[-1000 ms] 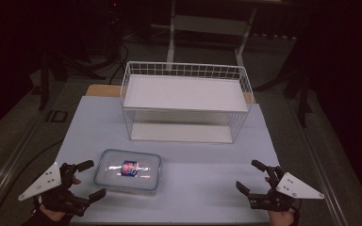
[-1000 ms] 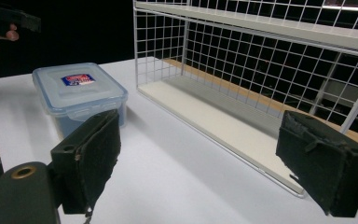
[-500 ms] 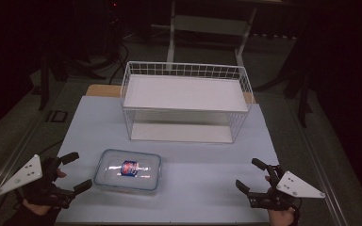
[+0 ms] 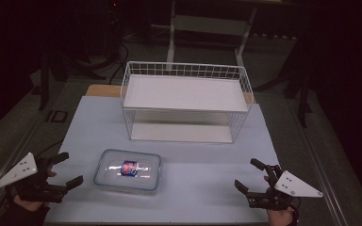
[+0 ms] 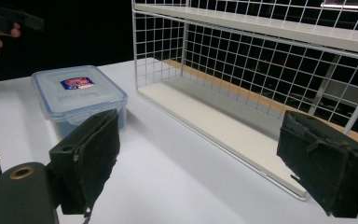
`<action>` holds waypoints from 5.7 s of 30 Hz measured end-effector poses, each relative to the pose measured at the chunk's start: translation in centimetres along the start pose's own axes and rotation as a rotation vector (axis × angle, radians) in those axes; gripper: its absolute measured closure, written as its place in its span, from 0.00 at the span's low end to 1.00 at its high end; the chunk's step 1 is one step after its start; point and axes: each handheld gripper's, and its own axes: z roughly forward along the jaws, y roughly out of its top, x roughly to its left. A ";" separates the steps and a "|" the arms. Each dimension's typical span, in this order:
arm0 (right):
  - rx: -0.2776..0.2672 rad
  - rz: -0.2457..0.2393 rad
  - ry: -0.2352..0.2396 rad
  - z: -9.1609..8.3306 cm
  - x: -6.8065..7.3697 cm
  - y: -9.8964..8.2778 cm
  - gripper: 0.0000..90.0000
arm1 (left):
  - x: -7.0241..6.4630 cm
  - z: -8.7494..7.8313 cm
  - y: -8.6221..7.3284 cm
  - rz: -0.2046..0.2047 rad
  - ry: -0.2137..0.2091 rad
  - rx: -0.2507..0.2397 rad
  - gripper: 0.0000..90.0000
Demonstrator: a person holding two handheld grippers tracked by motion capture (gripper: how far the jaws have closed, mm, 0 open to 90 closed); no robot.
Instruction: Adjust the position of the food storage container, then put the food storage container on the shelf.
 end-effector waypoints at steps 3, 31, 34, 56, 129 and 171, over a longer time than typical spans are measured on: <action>0.000 0.002 -0.001 0.0 0.0 0.0 0.14 | 0.8 -0.2 -0.7 -0.026 0.018 0.026 0.01; -0.004 0.009 0.002 0.0 0.0 -0.2 0.14 | 2.2 3.0 -3.5 -0.019 -0.002 0.400 0.66; -0.004 0.012 0.003 0.0 0.0 -0.2 0.14 | 2.1 3.7 -3.8 -0.009 -0.015 0.448 0.79; 0.006 0.014 0.006 0.1 -0.1 -0.4 0.14 | 0.9 7.2 -3.4 0.070 -0.046 0.503 1.00; 0.023 0.034 0.050 0.6 0.3 -0.6 0.15 | -6.2 22.0 1.1 0.169 -0.320 0.528 1.00; 0.046 0.002 -0.005 2.0 1.0 -0.3 0.12 | -9.8 18.7 7.1 -0.131 -0.272 0.217 0.08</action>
